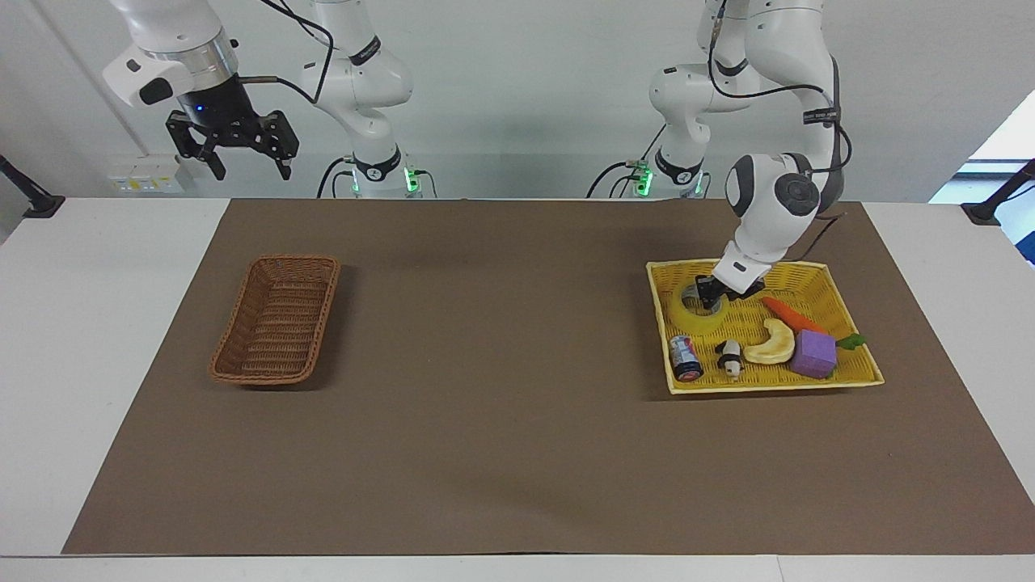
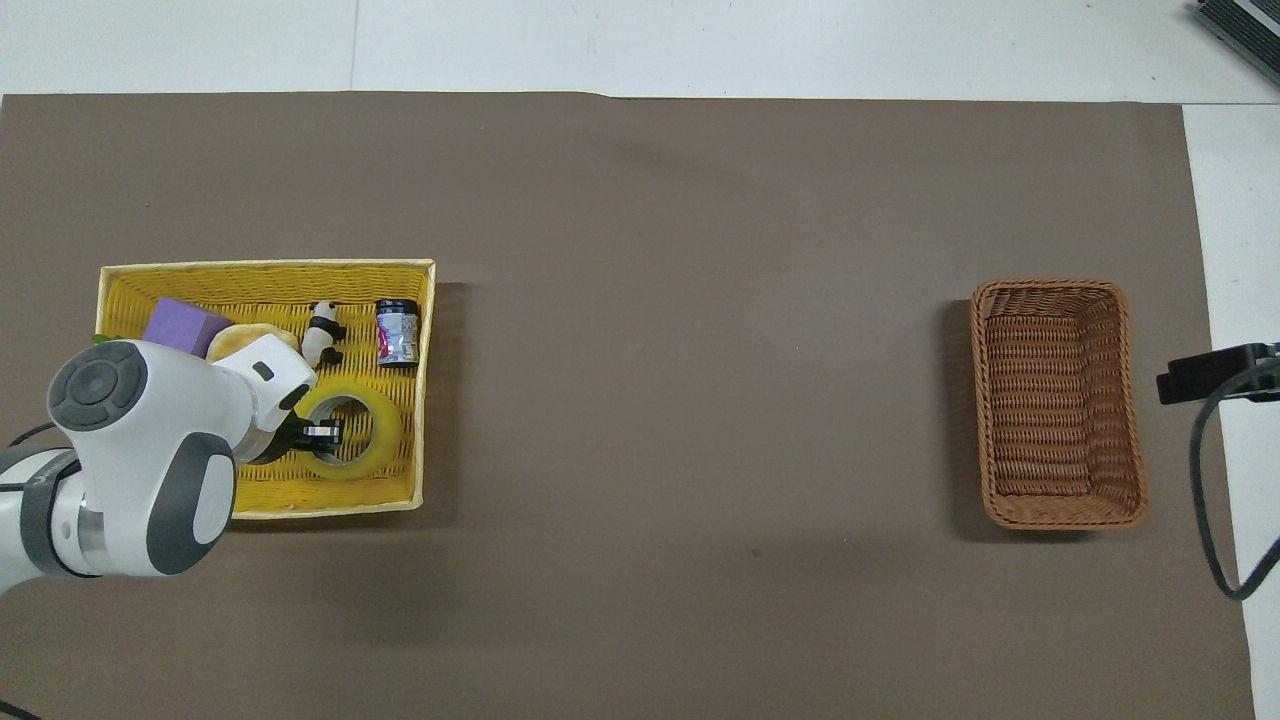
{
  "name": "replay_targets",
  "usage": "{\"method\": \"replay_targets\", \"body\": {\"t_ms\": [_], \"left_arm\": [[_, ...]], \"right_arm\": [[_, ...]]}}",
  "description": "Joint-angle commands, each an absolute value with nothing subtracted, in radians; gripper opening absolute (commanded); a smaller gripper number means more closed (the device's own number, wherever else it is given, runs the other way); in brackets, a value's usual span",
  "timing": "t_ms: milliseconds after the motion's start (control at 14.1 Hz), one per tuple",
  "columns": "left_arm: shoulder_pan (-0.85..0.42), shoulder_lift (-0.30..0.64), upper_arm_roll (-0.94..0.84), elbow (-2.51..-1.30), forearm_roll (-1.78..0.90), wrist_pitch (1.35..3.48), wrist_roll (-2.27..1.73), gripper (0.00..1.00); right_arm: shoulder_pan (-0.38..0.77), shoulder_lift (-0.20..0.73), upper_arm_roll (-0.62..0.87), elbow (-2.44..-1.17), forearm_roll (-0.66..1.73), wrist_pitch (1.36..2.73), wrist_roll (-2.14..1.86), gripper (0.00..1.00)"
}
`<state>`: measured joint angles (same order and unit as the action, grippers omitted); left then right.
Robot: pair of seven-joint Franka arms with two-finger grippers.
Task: Move tape to another basket
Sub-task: 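Grasp the yellow tape roll with the left gripper and lift it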
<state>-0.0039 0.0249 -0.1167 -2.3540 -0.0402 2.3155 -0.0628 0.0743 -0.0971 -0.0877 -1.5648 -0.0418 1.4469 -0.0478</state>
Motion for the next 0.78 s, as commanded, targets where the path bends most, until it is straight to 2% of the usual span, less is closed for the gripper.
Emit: {"method": "replay_targets", "body": {"t_ms": [0, 426, 710], "left_arm": [[-0.014, 0.037, -0.107, -2.295, -0.093, 2.281, -0.068, 0.00], [-0.017, 0.127, -0.109, -1.949, -0.257, 2.008, -0.075, 0.00], [-0.048, 0.130, -0.113, -1.891, -0.443, 1.962, -0.074, 0.00]], "right_arm": [[0.075, -0.112, -0.078, -1.588, -0.006, 1.506, -0.069, 1.00], [0.164, -0.065, -0.077, -1.626, 0.038, 1.623, 0.061, 1.00], [0.242, -0.009, -0.077, -1.626, 0.126, 1.698, 0.179, 1.00]]}}
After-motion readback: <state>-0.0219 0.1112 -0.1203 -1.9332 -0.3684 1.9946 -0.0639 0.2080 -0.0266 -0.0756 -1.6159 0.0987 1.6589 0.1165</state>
